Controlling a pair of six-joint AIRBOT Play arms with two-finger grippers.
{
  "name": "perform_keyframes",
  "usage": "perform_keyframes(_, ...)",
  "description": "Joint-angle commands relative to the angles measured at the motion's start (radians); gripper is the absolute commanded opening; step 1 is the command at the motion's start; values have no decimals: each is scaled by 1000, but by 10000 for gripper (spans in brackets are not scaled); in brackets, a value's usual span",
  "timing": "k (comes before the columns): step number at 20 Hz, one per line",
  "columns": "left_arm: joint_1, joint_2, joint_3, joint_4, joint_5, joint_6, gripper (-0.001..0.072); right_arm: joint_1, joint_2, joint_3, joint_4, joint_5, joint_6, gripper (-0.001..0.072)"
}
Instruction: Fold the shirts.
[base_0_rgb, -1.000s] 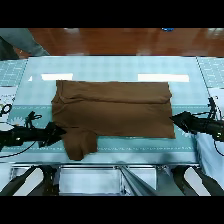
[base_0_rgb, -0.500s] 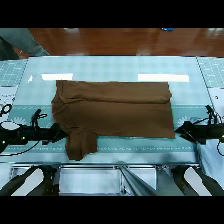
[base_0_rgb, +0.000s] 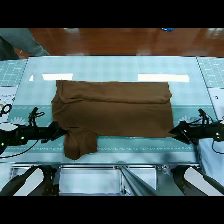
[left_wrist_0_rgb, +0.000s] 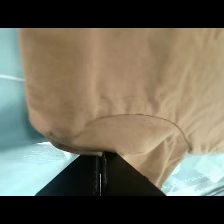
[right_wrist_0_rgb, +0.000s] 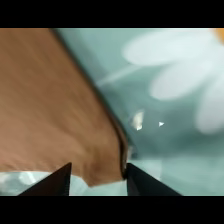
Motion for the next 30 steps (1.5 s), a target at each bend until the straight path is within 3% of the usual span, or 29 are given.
perform_keyframes(1,0,3,1,-18,-10,31,25,1,-119,-1,142,-66,-107,400)
perform_keyframes(2,0,3,1,-19,-10,34,25,1,-138,-1,192,-65,-161,272)
perform_keyframes(3,1,3,4,-18,-8,34,25,0,-138,-1,237,-61,-223,46)
perform_keyframes(4,2,3,15,-18,-7,42,25,0,-125,7,267,-50,-260,28)
perform_keyframes(12,-41,-63,315,-24,-2,11,24,22,-71,238,300,24,-224,28)
perform_keyframes(23,-200,-639,1006,-26,-8,-162,24,262,-434,662,298,-129,-119,28)
perform_keyframes(30,-201,-829,1207,-26,-42,-182,24,262,-555,804,300,-136,-104,28)
